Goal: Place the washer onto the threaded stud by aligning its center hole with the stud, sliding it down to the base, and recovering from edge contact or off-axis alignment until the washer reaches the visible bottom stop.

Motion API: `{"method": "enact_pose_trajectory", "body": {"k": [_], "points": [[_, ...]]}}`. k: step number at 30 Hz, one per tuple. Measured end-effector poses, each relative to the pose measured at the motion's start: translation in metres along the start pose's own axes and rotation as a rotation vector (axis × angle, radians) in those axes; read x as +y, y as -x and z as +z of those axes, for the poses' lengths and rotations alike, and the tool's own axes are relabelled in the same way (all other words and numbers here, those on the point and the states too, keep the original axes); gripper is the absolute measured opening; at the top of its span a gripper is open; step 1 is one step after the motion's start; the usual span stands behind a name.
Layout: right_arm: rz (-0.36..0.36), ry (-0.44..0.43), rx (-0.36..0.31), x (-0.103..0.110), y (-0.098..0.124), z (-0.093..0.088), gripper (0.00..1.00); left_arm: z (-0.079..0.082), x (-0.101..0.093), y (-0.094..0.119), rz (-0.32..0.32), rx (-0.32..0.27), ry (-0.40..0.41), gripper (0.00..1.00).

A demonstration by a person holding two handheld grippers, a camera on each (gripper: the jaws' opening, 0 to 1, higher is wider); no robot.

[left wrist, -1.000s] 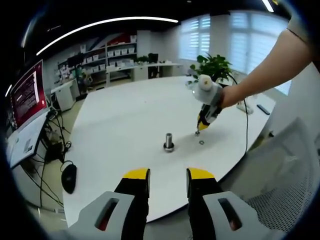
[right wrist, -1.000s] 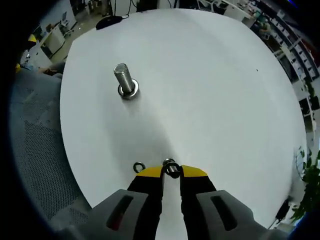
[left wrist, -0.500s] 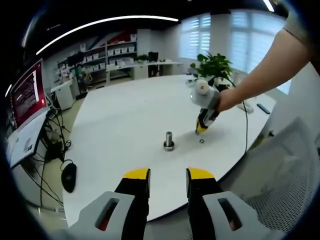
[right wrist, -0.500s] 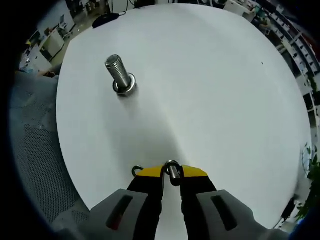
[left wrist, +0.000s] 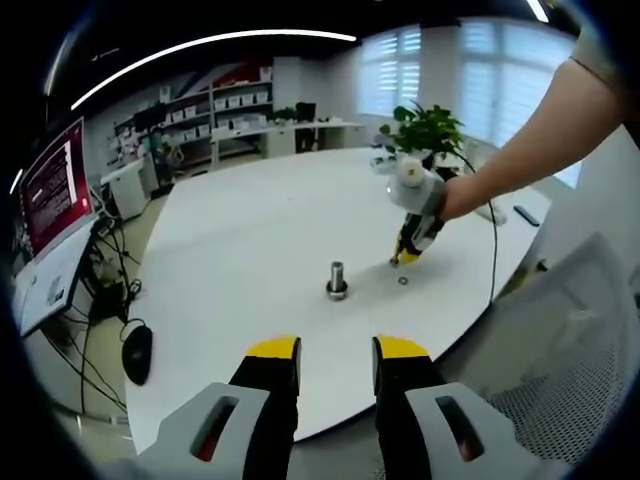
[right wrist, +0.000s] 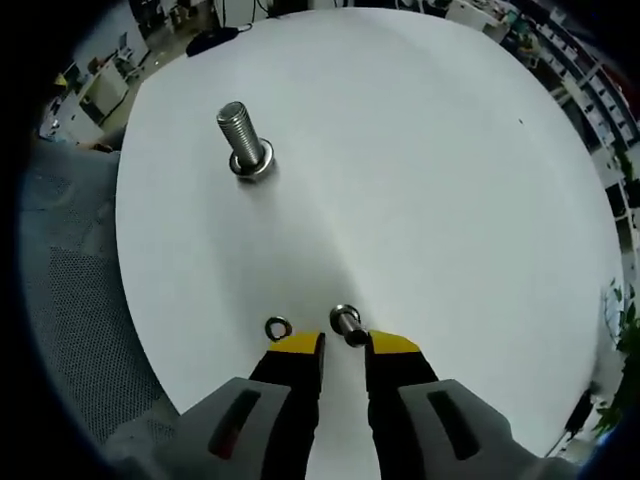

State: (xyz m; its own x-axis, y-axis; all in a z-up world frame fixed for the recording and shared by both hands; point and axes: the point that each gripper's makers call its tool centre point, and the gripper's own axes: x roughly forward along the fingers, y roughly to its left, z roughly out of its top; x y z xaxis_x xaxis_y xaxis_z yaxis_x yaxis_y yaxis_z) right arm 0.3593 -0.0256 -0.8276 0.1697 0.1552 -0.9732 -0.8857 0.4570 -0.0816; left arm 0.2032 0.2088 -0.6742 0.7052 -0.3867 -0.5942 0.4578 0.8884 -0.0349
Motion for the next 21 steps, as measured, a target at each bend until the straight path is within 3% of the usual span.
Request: {"method": "enact_pose_trajectory", "body": {"k": [4, 11, 21], "points": [[0.002, -0.031, -0.003, 0.002, 0.005, -0.008, 0.2, 0.0, 0.0, 0.0, 0.0, -0.001, 0.0, 0.27], [0.027, -0.033, -0.01, 0.023, 0.0, -0.016, 0.22, -0.001, 0.0, 0.0, -0.002, 0.007, -0.002, 0.27], [0.059, 0.026, -0.028, 0.046, -0.01, 0.003, 0.23, -0.004, -0.001, -0.001, -0.001, 0.023, -0.004, 0.27]]}}
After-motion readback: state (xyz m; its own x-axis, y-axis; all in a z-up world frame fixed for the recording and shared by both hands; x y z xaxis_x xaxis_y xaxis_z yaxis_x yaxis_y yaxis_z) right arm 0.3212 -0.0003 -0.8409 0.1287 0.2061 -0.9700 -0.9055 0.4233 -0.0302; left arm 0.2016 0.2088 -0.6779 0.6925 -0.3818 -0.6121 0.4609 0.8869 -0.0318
